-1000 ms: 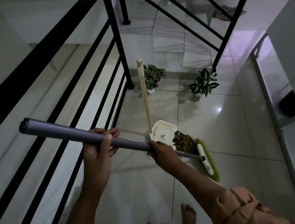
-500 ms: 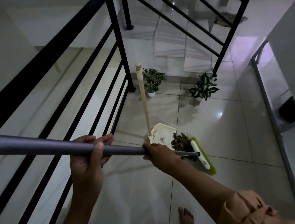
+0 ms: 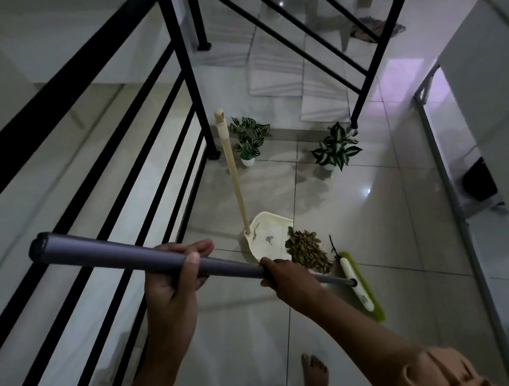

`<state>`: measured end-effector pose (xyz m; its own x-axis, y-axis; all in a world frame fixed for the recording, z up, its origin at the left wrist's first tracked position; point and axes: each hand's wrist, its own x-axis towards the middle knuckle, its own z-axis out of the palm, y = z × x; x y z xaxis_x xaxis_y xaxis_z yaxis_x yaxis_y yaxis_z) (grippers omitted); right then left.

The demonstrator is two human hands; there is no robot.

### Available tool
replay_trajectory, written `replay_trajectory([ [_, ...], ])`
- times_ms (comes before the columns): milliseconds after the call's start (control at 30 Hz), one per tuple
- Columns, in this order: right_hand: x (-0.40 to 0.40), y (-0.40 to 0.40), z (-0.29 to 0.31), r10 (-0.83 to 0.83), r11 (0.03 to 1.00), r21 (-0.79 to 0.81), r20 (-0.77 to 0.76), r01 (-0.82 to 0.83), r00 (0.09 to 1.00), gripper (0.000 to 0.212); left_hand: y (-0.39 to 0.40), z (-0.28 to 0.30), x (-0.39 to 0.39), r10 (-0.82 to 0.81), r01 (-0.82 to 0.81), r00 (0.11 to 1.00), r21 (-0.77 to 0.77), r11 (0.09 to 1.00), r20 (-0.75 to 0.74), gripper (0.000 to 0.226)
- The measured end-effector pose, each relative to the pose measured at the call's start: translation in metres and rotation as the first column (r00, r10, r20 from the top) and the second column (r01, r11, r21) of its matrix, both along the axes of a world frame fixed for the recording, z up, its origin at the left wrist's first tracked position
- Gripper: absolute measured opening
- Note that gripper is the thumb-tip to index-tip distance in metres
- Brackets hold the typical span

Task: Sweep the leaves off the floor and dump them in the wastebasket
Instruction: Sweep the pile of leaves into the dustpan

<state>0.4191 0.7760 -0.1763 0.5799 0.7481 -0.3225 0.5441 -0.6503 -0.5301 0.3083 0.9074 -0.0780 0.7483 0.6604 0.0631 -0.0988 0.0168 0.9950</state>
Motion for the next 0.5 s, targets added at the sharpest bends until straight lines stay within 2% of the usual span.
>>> replay_trajectory([
  [367, 0.031, -0.003, 0.012, -0.080, 0.997, 0.001, 0.023, 0.080, 0.997, 0.035, -0.005, 0.013, 0.042, -0.055, 0.056, 0.998, -0.026, 0.998, 0.034, 0.017],
  [467, 0.049, -0.010, 0.021, -0.128, 0.992, 0.008, 0.047, 0.127, 0.991, 0.030, -0.008, 0.019, 0.062, -0.139, 0.139, 0.990, -0.024, 0.990, 0.017, 0.046],
  [500, 0.057, -0.013, 0.026, -0.152, 0.988, 0.020, 0.042, 0.151, 0.988, 0.029, -0.008, 0.018, 0.068, -0.156, 0.156, 0.988, -0.012, 0.988, 0.011, 0.049],
])
